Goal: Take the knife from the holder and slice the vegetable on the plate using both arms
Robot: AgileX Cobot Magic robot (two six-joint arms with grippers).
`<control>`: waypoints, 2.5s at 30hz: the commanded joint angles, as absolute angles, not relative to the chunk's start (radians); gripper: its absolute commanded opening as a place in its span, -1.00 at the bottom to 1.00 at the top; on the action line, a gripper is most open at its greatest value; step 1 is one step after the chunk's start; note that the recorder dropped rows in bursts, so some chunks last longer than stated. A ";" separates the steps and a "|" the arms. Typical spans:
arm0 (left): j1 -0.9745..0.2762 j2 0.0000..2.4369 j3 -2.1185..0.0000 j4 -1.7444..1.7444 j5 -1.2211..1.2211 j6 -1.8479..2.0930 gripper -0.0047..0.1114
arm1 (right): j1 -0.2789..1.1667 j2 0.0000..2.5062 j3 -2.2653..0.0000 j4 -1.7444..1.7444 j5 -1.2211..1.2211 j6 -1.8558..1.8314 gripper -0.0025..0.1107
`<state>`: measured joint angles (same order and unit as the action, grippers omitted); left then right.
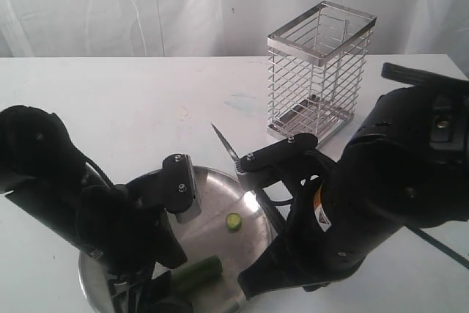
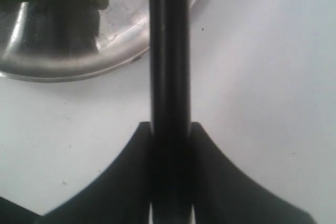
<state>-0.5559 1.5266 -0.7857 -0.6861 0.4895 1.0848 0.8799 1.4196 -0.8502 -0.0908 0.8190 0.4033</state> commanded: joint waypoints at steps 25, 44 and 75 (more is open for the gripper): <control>-0.560 1.651 -0.874 -0.334 0.483 0.824 -0.92 | 0.877 1.411 -0.846 -0.101 0.815 0.407 -0.96; -0.442 1.710 -0.884 -0.050 0.322 0.493 -0.64 | 0.877 1.411 -0.846 -0.095 0.805 0.415 -0.96; -0.440 1.424 -0.998 0.055 0.382 0.170 -0.92 | 0.877 1.425 -0.850 0.139 0.815 0.264 -0.96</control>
<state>-0.4443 1.4331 -1.0002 0.0324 0.4003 0.1987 0.8799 1.4196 -0.8502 0.0412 0.8105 0.3454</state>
